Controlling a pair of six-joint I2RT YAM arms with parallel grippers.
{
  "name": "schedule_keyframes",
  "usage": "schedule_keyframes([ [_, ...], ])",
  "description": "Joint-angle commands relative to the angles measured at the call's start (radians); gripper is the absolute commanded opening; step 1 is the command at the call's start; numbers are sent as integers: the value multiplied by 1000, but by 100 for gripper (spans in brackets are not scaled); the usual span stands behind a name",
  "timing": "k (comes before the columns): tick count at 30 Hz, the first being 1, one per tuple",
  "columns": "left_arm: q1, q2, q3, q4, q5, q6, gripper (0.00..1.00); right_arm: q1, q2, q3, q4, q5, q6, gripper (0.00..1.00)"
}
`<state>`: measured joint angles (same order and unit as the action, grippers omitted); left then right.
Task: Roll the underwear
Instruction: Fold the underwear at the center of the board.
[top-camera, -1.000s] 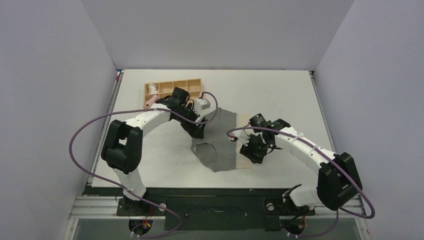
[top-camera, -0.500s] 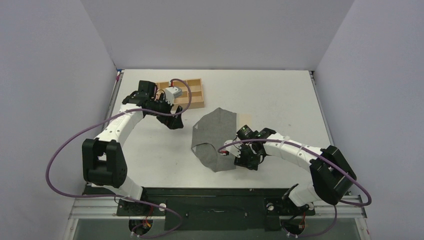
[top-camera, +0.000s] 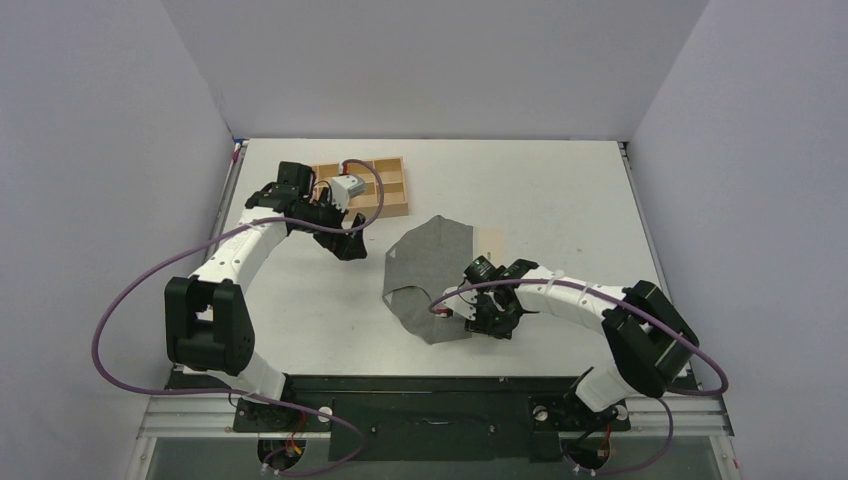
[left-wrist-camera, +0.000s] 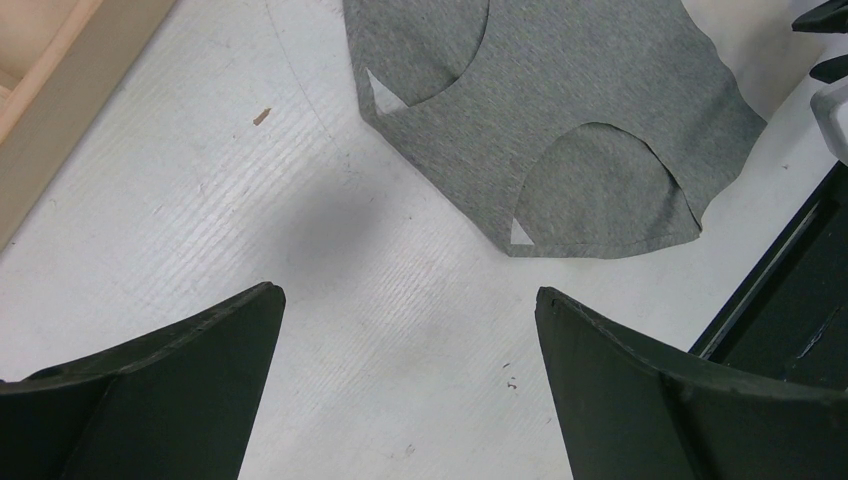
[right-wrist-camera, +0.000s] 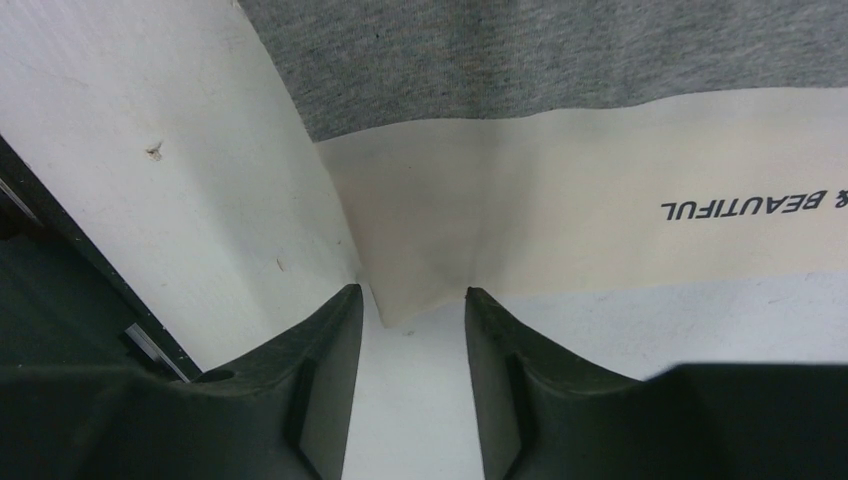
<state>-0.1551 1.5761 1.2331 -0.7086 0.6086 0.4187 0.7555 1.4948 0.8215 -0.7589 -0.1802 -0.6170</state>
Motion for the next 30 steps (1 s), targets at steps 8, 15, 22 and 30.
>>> schedule_keyframes([
  [8,50,-49,-78,77,33,-1,97,14,48,73,-61,-37,0,0],
  [15,37,-170,-249,183,63,2,97,-28,48,196,-188,-135,0,0],
  [22,-107,-395,-475,341,-24,64,97,-155,164,369,-315,-283,-44,0],
  [30,-432,-382,-492,391,-223,125,97,-230,307,513,-383,-381,-56,0],
])
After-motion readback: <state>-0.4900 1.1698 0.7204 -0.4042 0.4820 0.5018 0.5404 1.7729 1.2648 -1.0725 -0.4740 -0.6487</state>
